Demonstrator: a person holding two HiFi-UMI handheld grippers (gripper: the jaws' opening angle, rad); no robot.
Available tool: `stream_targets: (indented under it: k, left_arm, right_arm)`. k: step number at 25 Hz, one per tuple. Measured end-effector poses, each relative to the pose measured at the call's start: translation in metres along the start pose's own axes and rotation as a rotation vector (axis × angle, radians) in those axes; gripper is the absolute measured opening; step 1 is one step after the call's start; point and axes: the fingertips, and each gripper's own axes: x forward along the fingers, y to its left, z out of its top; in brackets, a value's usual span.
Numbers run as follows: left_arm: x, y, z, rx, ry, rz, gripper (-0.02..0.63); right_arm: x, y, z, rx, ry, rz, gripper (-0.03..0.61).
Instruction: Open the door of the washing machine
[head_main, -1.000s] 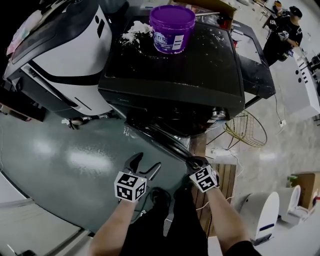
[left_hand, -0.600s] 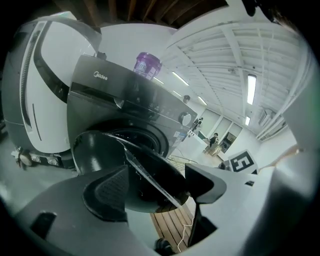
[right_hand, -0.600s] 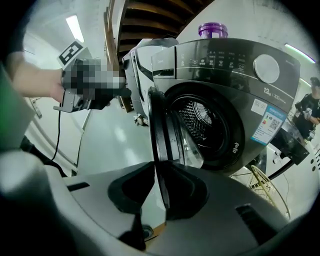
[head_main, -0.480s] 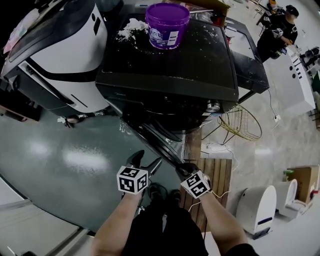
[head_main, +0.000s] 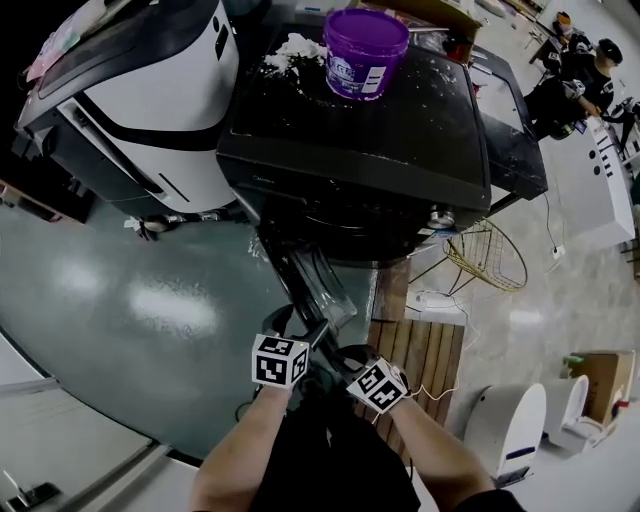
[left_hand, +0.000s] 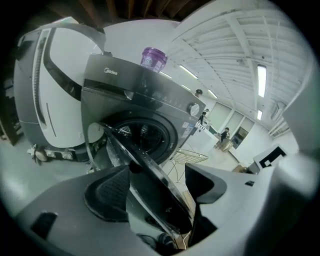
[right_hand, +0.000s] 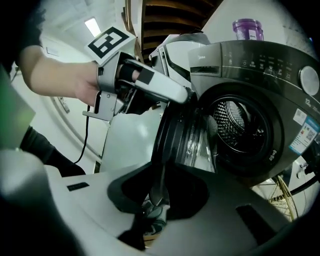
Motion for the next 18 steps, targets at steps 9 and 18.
stream_targets:
  k: [9, 18]
  left_arm:
    - [-0.031, 0.049, -0.036, -0.019, 0.071, 0.094, 0.278]
    - [-0.086, 0.103, -0.055, 0.020, 0.131, 0.199, 0.215]
  right_arm:
    - [-0.032, -0.036, 0.016, -0.043, -0.015, -0.048, 0.081]
    - [-0.047, -0.040, 0.068, -0.017, -0.087, -0.050, 0.078]
